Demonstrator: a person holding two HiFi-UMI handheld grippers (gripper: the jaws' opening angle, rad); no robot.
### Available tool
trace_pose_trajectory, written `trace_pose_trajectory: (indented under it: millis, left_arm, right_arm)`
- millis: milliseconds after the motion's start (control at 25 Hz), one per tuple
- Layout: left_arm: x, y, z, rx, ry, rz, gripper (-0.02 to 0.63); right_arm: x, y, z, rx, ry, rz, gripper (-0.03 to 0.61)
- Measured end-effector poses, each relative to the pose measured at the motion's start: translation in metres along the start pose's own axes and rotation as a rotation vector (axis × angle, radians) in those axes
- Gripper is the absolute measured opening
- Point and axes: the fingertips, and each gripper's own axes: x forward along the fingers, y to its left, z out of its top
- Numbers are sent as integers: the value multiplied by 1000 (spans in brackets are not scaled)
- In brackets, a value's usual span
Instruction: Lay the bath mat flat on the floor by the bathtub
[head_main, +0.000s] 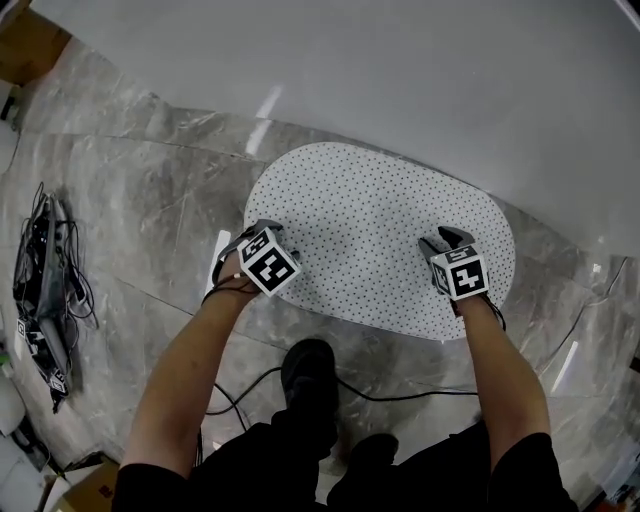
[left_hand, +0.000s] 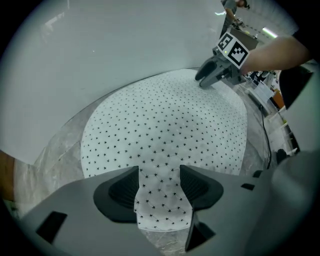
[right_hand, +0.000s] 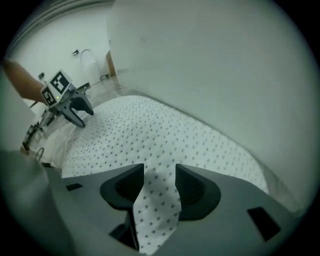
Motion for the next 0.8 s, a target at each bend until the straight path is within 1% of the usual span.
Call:
trace_pose_trajectory:
  millis: [40,120,160,240,280,360,400,440,480,520,560,640,720,760,800]
  left_arm:
    - [-1,1,0,-1,0,5,270]
    - [-5,0,2,-20,-9,1,268]
    - [-7,-3,6,-40,-23,-13,267]
    - [-16,-11,17,-89,-80,-48,253]
    - [-23,-14,24,-115,-120,-65,231]
    - [-44,-18,41,-165,-190,-95,153]
    - [-56,-17,52,-189,-216,-106,107]
    - [-68,-17,63,-208,-240,-114,75]
    - [-80,-17,76,-219,-263,-118,65]
    - [-91,-18,88,-216,-289,-119,47]
    - [-104,-22,101,-194,-315,-115,34]
    - [-132,-34,125,-98,-370,-87,14]
    - [-166,-42,142,-7,-399,-42,11]
    - [-183,-44,146,7,-398,-23,11]
    - [-200,-44,148,-2,-386,-7,11]
  right_arm:
    - [0,5,-10,30,1,10,212]
    - [-2,11,-20,33,-8,5,204]
    - [-4,14,-20,38,-16,7,184]
    - [-14,18,-16,73,-51,20,158]
    - [-22,21,-13,85,-71,24,129]
    - [-40,23,-2,74,-106,25,103]
    - [-51,22,7,64,-127,23,92]
    - [-62,20,17,61,-151,21,78]
    - [-73,17,27,68,-176,19,66]
    - [-85,14,36,81,-201,16,58]
    - [-97,11,43,99,-224,12,46]
    - [-126,7,56,137,-267,8,23]
    - [-162,10,71,182,-312,25,17]
    - [-182,15,79,206,-334,41,17]
    - [-204,20,86,225,-353,59,15]
